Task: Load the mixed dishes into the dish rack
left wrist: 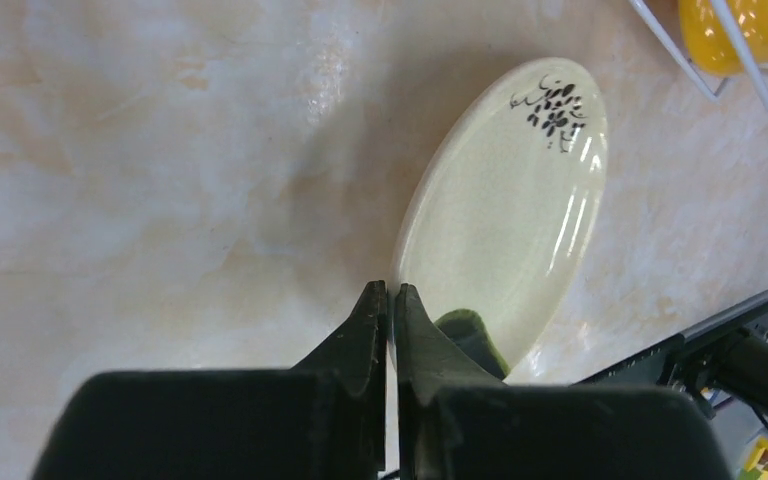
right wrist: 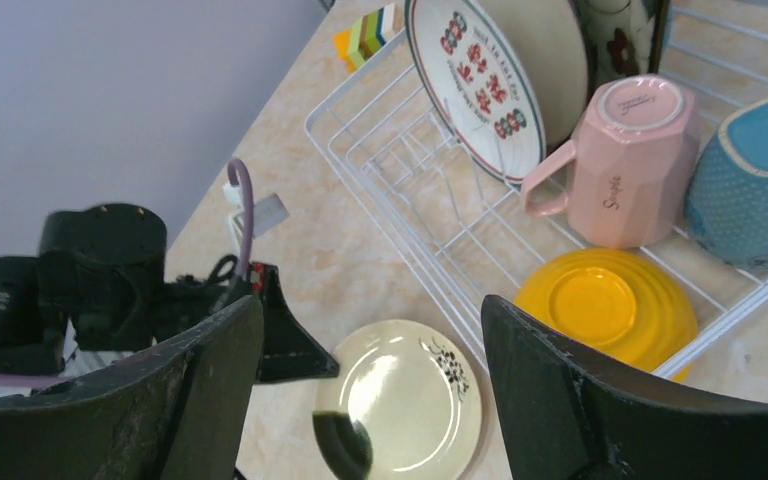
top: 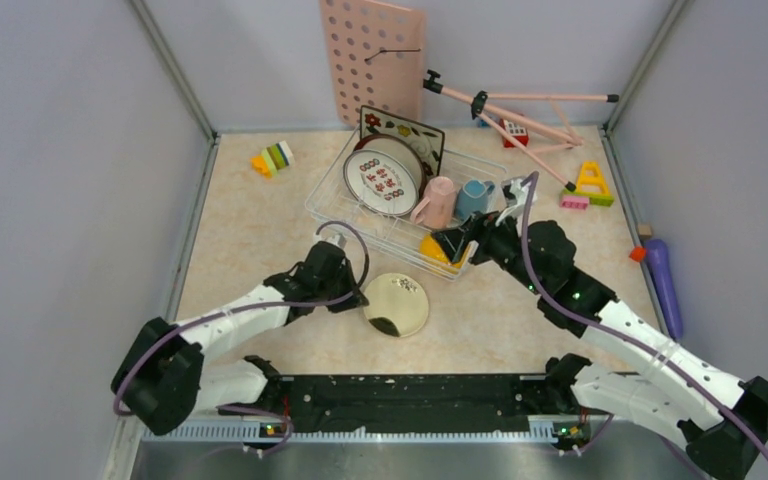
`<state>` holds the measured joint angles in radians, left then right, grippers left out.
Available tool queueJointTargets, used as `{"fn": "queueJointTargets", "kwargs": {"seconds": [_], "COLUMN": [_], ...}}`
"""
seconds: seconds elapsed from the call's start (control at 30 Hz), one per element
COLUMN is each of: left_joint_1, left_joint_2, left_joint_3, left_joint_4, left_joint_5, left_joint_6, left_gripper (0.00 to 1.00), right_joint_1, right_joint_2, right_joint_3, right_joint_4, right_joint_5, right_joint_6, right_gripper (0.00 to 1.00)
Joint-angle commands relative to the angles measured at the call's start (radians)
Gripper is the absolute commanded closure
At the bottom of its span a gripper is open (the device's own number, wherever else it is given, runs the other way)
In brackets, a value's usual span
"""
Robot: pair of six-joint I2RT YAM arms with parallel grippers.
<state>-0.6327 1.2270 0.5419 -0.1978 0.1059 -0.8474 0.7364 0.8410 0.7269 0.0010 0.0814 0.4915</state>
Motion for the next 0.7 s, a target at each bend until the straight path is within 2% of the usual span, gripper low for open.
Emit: {"fn": "queueJointTargets", "kwargs": {"seconds": [0.0,0.2,0.3,0.43,0.53,0.67], "left_joint_1": [0.002,0.003,0.003,0.003,0.003,0.004], "left_joint_2": [-0.146,-0.293,-0.324,-0.364,-0.395,-0.417], "left_joint_3": [0.098,0.228,0.286,0.305,0.305,0.312], "left_joint_4": [-0.157,-0.304,-0.369,-0.368,-0.352,-0.342], "left_joint_5": [0.021,0.231,0.184,0.14,0.124,0.118], "left_joint_6": [0.15,0.315,0.335,0.341,0.334,0.33], "left_gripper": [1.0,1.0,1.0,1.0,1.0,1.0], "right_joint_1": [-0.003,-0.003,-0.003,-0.002,-0.002,-0.002], "right_joint_2": [0.024,0.107,0.147,0.17,0.176,0.178], "right_joint_3": [0.05,0.119,0.138,0.135,0.127,0.114], "right_joint_4": [-0.073,-0.183,-0.216,-0.215,-0.209,-0.191], "right_joint_5": [-0.133,-0.306,-0.367,-0.449,-0.45,-0.408], "right_joint_6": [0.017,0.007,-0.003,-0.02,-0.021,-0.019], "right_gripper": [0.21,0.21,0.22,0.26,0.34,0.35]}}
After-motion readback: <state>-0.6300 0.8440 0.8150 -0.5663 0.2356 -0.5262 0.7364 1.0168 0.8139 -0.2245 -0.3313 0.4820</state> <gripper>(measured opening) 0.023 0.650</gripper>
